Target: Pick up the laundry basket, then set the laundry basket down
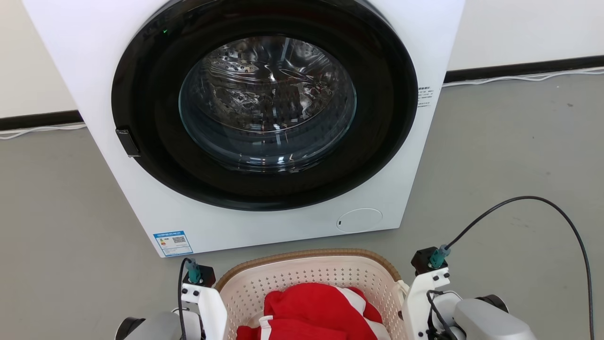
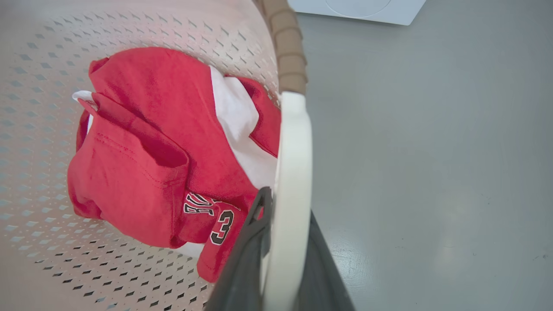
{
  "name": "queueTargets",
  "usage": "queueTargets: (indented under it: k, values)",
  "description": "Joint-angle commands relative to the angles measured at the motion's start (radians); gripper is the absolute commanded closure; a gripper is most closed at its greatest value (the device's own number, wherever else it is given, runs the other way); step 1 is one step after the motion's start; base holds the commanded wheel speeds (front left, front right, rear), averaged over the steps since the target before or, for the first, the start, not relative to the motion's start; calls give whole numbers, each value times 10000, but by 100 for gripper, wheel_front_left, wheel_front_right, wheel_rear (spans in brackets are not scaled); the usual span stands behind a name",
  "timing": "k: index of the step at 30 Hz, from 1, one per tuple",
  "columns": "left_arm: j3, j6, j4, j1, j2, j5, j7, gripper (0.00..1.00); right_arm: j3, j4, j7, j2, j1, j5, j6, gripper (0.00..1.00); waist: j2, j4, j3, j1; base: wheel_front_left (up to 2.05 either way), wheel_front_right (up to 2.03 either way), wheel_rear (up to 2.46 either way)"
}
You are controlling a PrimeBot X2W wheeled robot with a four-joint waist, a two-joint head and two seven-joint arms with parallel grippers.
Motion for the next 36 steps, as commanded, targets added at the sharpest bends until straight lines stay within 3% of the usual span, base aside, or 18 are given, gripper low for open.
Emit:
queueTargets:
  k: [1,36]
  values:
    - [56,-61,-83,-247,274,1,45,100,131,-277,-121,106,-159,32,167,100,0,-4,11,0,0,0,0]
    - [-502,-61,102,-379,353,-642,329,100,1126,-190,-146,104,-348,1199,167,100,0,53,31,0,0,0,0]
